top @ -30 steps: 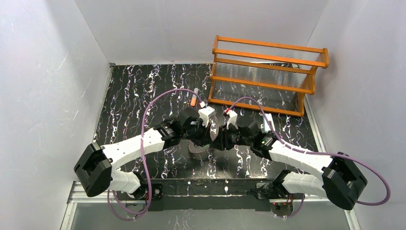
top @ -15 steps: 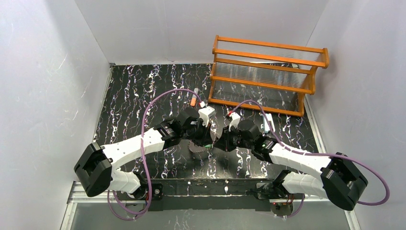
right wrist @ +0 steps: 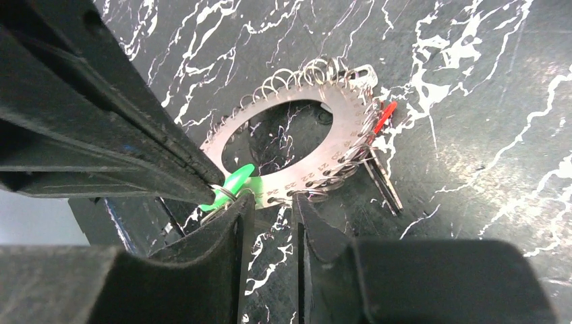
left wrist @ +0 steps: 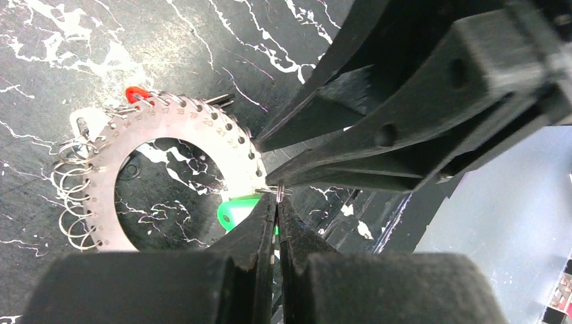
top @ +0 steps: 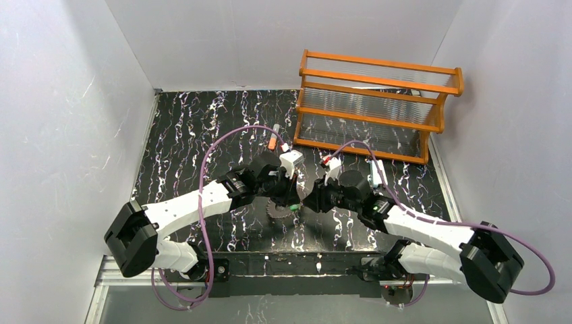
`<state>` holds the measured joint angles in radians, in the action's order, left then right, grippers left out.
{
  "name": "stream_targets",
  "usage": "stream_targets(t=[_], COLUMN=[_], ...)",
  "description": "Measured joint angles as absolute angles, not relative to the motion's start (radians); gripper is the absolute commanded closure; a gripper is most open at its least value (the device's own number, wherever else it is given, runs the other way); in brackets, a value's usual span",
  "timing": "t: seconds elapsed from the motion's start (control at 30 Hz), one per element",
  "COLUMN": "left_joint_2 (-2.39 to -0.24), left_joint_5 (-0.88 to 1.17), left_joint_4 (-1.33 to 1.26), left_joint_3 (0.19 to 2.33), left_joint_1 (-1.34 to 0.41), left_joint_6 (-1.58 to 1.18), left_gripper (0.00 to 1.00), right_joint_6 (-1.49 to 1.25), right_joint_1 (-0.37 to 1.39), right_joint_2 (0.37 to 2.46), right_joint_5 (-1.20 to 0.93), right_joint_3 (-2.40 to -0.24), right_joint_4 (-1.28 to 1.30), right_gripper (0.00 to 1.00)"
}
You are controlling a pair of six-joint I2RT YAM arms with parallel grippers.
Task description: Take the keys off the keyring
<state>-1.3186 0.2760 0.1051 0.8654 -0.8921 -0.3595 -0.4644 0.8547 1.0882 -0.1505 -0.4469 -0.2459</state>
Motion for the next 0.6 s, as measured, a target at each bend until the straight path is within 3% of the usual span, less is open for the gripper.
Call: stream_targets(t=[0.4,0.6], left_joint_2=[-1.327,-1.333], left_joint_5=[0.266,0.266], left_joint_4=[0.103,0.1], left_joint_3=[0.865,0.866], left_joint_1=[-0.892,-0.892], left_joint_6=[-0.379,-0.386], left_gripper=[1.0,1.0], right_joint_6=[-0.47,-0.473], right_joint_1=[0.934,0.958], right_joint_2=[0.986,1.017], right_joint_5=[-0.104,-0.051], right_joint_3=[-0.447,-0.446], right_joint_4=[-0.175,-0.181], right_gripper=[0.61,0.69])
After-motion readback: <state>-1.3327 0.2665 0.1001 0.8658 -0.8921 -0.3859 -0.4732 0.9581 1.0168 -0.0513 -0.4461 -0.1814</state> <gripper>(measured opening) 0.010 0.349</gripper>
